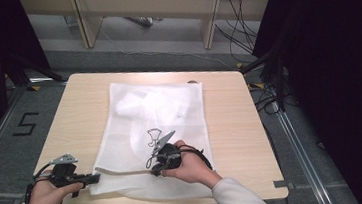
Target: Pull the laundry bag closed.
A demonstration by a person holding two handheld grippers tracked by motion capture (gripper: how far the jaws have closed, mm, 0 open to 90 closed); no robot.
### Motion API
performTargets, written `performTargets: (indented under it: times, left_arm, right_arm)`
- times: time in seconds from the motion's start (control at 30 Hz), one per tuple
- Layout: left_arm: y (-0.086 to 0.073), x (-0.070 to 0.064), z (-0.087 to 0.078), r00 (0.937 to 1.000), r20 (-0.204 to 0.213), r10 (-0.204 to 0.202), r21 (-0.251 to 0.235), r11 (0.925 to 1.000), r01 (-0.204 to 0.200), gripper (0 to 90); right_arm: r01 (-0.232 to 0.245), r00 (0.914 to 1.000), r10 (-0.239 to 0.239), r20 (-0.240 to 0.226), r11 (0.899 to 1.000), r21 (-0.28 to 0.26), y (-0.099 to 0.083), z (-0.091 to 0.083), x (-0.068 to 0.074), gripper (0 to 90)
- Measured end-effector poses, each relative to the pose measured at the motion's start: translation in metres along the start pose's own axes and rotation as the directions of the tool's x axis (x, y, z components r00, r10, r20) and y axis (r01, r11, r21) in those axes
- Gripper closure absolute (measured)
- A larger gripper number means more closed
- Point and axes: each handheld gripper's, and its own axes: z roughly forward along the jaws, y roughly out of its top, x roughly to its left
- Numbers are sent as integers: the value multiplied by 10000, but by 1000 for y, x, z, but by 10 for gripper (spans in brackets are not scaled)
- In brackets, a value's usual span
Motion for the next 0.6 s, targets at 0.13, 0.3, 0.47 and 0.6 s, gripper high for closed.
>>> performTargets:
  times: [0.13, 0.3, 0.47, 0.6]
  left_arm:
    - [0, 0, 0, 10000, -5, 12, 7, 10000, -12, 858]
    - [0, 0, 0, 10000, 14, -7, -2, 10000, 7, 858]
    - [0, 0, 0, 10000, -7, -3, 7, 10000, 3, 858]
    - [0, 0, 0, 10000, -18, -7, 19, 10000, 7, 858]
  right_arm:
    - [41, 10000, -42, -59, 10000, -76, -1, 0, 0, 827]
    - [-144, 9999, 143, 35, 9999, 23, -4, -3, -2, 827]
    - [-124, 9999, 124, 52, 9999, -8, -7, -5, -2, 827]
    - [-31, 10000, 31, 42, 10000, -32, -9, -7, -3, 827]
